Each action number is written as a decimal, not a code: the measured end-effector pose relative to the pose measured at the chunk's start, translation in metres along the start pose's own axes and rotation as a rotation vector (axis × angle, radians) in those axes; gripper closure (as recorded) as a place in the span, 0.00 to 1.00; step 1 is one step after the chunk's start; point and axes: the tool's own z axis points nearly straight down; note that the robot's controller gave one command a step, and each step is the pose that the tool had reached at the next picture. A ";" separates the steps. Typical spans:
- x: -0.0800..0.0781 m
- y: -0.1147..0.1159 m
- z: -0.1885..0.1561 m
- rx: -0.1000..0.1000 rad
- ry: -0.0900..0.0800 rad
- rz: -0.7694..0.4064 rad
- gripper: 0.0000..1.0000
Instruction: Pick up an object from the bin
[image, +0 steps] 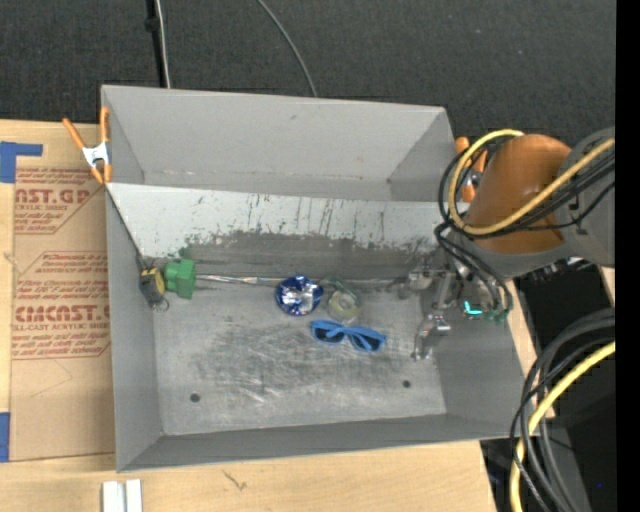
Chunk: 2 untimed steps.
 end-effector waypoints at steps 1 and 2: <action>-0.011 0.081 0.063 0.002 -0.014 0.094 0.00; -0.007 0.103 0.035 -0.002 -0.009 0.228 0.00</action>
Offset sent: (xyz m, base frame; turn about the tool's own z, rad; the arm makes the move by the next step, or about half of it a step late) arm 0.0078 0.0790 -0.0651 0.0981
